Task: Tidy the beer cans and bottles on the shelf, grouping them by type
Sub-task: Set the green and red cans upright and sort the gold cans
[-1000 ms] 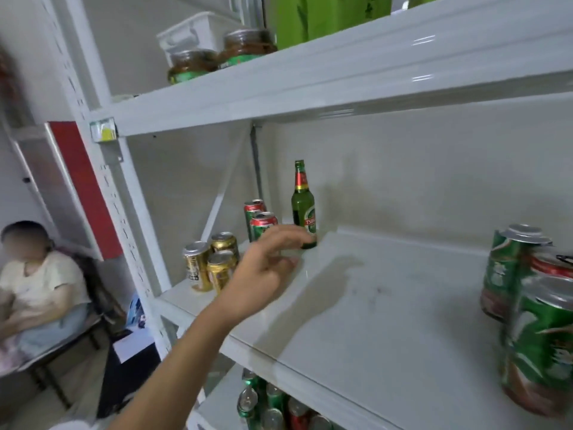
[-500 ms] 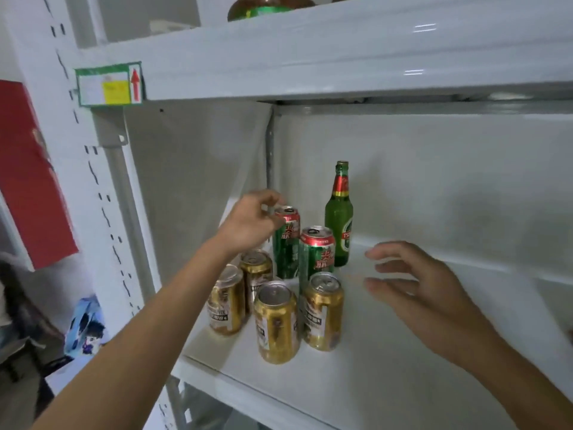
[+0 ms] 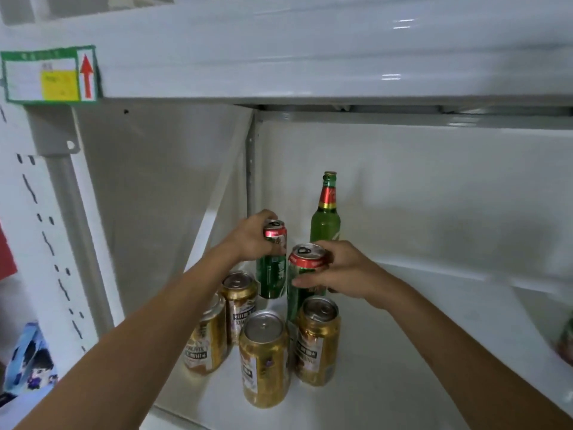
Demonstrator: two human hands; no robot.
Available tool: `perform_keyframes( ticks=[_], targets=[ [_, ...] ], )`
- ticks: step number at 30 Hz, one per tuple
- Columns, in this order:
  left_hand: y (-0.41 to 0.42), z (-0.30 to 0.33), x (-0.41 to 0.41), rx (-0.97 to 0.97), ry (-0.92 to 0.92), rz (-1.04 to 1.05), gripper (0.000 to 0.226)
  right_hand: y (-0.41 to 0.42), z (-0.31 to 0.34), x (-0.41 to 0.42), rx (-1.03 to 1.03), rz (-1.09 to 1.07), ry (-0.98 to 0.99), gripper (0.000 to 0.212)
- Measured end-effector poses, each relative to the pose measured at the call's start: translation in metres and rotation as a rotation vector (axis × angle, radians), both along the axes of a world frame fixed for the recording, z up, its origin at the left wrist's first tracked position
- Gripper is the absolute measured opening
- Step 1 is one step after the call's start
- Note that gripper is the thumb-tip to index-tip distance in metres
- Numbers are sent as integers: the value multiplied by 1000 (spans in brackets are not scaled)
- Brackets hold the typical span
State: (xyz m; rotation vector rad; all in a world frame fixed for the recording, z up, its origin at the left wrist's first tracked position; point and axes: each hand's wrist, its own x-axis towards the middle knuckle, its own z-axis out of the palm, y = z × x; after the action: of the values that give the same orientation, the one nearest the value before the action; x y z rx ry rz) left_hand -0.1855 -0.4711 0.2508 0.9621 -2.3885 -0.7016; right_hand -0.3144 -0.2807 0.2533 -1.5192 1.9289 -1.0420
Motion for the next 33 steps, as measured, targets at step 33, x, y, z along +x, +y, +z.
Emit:
perform_keyframes(
  ticks=[33],
  targets=[
    [294, 25, -115, -58, 264, -629, 72, 352, 16, -51, -412, -728, 159, 31]
  ],
)
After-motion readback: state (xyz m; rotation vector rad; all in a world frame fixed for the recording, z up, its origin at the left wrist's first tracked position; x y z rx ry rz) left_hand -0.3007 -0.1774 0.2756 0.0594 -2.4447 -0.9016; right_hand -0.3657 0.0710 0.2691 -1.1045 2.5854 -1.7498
